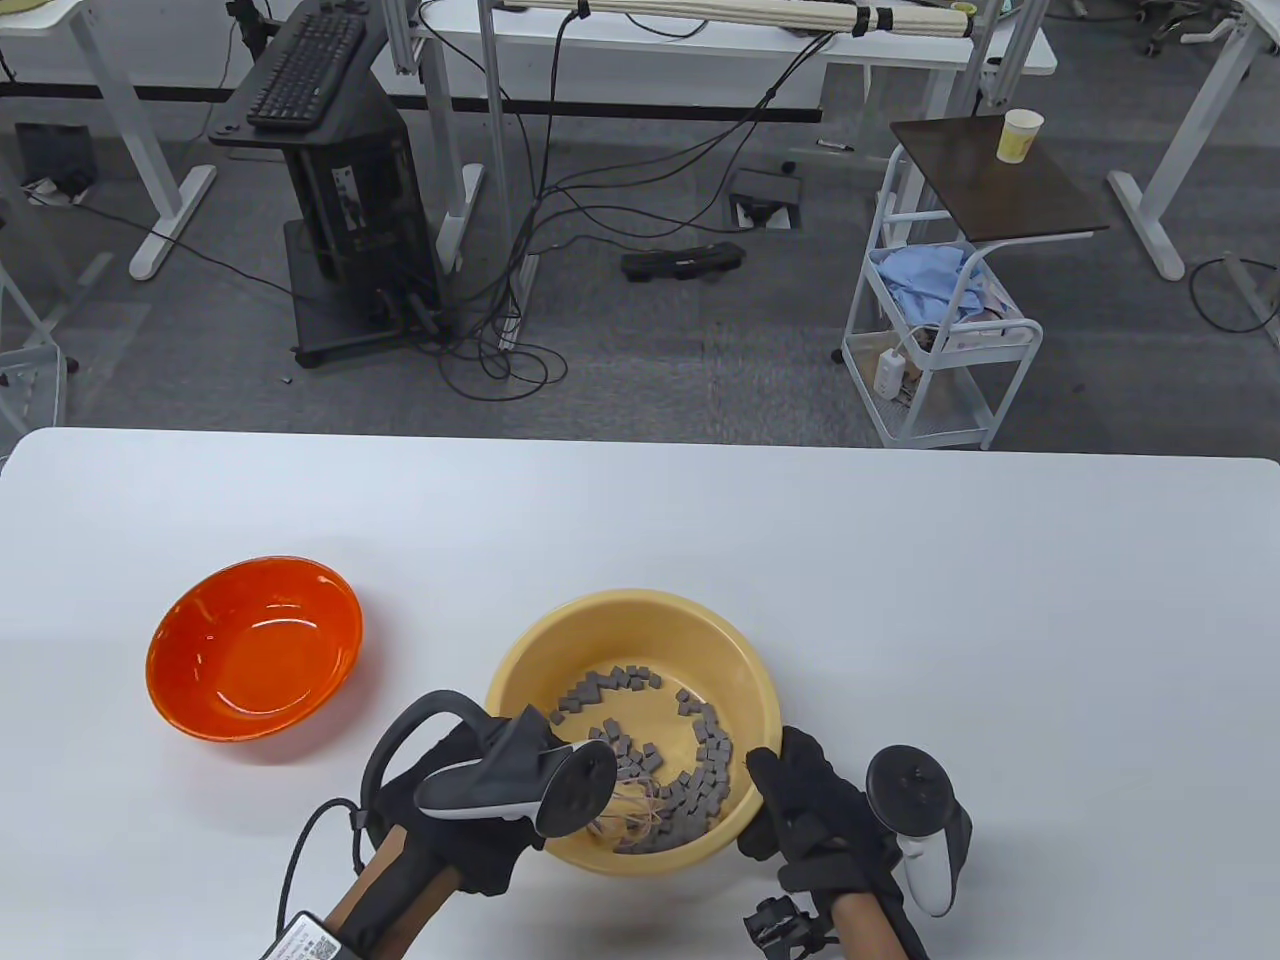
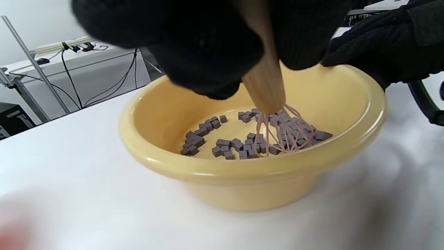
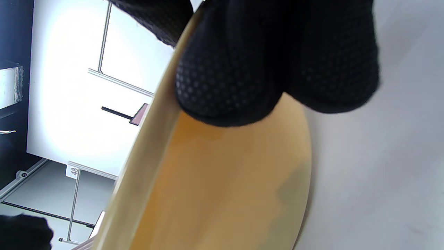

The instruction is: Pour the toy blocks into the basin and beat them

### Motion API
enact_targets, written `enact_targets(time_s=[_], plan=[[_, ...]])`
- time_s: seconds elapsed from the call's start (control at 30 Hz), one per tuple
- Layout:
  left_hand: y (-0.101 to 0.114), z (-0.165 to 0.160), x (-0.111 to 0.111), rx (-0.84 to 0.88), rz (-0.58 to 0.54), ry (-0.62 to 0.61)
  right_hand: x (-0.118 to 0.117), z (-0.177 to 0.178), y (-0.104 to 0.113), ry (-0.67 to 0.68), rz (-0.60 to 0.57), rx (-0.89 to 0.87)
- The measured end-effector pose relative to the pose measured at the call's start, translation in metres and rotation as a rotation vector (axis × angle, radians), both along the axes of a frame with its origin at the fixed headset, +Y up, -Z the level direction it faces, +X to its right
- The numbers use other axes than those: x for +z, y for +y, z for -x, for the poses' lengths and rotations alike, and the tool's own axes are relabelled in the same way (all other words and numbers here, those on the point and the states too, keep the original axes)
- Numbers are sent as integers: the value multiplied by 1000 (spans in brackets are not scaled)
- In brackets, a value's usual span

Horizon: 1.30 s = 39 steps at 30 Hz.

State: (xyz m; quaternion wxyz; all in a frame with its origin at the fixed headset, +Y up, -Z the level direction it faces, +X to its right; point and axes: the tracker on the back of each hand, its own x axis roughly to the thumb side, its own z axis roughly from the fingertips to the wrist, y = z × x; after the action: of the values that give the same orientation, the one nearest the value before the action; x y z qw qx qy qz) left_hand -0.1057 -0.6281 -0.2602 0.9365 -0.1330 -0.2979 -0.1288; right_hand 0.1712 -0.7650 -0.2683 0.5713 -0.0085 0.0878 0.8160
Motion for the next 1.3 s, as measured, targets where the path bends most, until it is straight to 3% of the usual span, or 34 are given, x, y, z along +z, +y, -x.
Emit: enact_targets(time_s=[0.43,0.83,1.3], plan=[[-23,-32,-21,68,-49,-6,-1,1,0,0,-2,-2],[-37,-14,-47,4,-218,94,-1,1,-1,1,-2,-7],[-17,6,-22,-222,-252,103,0,2,-1,-2,-6,1]])
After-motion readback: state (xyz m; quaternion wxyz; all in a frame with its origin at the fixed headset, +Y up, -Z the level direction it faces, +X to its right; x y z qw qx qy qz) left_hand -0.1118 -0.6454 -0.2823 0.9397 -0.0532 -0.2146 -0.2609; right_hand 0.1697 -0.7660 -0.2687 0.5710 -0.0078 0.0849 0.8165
